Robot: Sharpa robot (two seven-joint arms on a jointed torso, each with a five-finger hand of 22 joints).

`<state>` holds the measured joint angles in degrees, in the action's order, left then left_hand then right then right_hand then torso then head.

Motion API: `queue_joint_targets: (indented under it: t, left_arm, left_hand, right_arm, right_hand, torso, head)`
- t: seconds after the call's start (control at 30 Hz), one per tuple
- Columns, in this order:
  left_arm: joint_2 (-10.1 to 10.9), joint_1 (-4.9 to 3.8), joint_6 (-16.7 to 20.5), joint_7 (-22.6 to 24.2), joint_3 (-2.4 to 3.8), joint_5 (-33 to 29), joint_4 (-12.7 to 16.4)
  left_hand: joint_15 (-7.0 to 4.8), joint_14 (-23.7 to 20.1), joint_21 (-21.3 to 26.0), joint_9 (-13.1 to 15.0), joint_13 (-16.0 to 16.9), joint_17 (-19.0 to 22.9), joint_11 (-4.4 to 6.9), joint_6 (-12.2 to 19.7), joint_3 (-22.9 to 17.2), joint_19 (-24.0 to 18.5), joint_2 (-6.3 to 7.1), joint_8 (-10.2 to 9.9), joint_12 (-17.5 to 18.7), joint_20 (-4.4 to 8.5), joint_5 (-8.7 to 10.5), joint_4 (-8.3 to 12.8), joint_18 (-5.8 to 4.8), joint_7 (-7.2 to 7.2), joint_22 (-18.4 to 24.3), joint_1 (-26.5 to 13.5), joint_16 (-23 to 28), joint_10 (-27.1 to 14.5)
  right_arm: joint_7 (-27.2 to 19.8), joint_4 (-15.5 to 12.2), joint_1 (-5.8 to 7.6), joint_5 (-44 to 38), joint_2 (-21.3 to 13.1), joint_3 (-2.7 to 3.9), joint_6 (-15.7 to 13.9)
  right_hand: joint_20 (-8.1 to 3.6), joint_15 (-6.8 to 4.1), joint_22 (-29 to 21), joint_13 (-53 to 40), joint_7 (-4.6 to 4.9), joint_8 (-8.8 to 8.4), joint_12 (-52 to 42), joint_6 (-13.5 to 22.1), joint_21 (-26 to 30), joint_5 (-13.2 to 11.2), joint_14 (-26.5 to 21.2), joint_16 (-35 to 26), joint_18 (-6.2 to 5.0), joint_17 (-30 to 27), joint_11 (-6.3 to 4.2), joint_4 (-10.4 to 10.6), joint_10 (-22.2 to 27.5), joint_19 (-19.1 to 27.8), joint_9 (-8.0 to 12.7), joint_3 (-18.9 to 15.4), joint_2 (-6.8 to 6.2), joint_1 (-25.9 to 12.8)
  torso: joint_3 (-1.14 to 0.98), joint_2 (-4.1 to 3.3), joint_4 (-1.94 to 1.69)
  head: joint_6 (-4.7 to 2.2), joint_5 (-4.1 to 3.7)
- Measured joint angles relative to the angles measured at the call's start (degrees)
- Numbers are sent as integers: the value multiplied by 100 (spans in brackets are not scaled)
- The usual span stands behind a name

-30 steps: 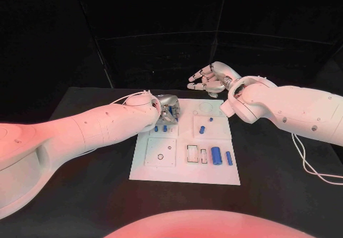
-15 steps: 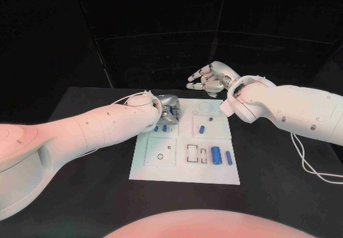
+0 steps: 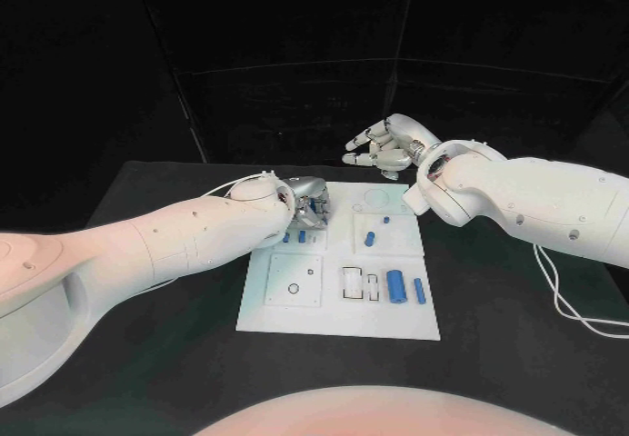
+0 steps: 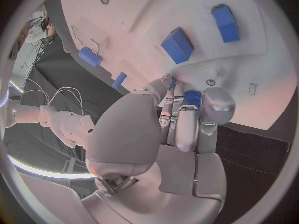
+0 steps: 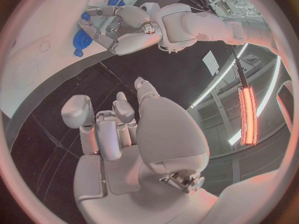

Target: Assemble the parts on the task board

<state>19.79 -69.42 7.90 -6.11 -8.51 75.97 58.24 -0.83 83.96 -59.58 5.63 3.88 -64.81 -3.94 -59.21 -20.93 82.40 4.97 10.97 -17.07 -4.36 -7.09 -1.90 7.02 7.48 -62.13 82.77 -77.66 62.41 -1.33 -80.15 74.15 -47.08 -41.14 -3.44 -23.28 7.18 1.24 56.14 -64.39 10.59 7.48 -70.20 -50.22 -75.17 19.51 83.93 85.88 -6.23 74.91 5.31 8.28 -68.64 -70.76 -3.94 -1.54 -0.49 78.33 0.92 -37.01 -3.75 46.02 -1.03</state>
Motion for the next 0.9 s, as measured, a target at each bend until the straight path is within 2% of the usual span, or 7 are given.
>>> queue_joint_targets:
  t: [0.03,0.13,0.37,0.63,0.77,0.9]
  left_arm:
    - [23,7,17,3,7,-7,33]
    - [103,35,63,10,76,-34,152]
    - [251,25,192,34,307,-107,402]
    - [449,7,324,47,572,-222,659]
    - [567,-11,352,47,638,-272,775]
    - [675,-23,352,36,658,-315,848]
  left_hand:
    - [0,0,0,-1,-1,0,-2,0,-5,3,0,-4,3,3,0,-7,-35,1,-14,0,0,8]
    - [0,0,-27,-4,-1,5,15,-20,-28,25,1,-4,32,-15,0,16,-36,20,-33,0,0,26]
    - [0,0,-71,-4,-1,23,-4,-72,-77,25,23,-31,67,-14,0,32,-36,8,-79,-22,0,86]
    - [0,0,-112,-11,0,31,-4,-102,-130,25,24,-32,108,-14,0,55,-35,22,-127,-22,0,127]
    - [1,0,-112,-11,5,31,14,-134,-143,25,41,-37,110,-14,0,49,-35,12,-135,-39,0,150]
    - [0,0,-137,-11,5,42,-5,-145,-164,25,49,-53,133,-15,0,56,-35,23,-149,-47,0,169]
  right_arm:
    - [0,7,0,0,-1,0,0]
    - [0,29,0,0,-1,0,-1]
    - [0,88,0,0,4,0,-1]
    - [-1,150,0,0,-3,0,-1]
    - [-3,195,0,0,-6,-1,-1]
    - [-7,250,0,0,-8,-1,-3]
  right_hand:
    - [-8,0,-6,18,0,0,18,0,0,0,0,-3,0,0,-8,0,13,8,0,0,0,0]
    - [-10,0,-39,85,0,0,78,0,0,0,0,-23,0,0,-8,0,90,35,0,0,0,0]
    - [-1,0,-72,133,0,0,109,0,25,0,0,-54,0,0,11,0,110,44,0,0,0,0]
    - [-22,0,-81,146,0,0,109,0,25,0,0,-54,1,0,-9,0,131,65,0,0,0,0]
    - [0,0,-130,199,0,0,172,0,59,0,0,-86,1,0,2,15,186,88,0,-14,0,0]
    - [-15,-1,-426,581,-18,28,500,18,249,0,1,-256,-14,3,-18,35,486,291,0,-35,17,17]
  torso:
    - [0,2,0]
    - [0,4,-7]
    - [0,4,-8]
    - [0,4,-8]
    - [1,4,-4]
    - [1,2,0]
  head:
    - [-6,-7]
    - [-37,-14]
    - [-99,-14]
    - [-119,-5]
    - [-115,-10]
    - [-113,-13]
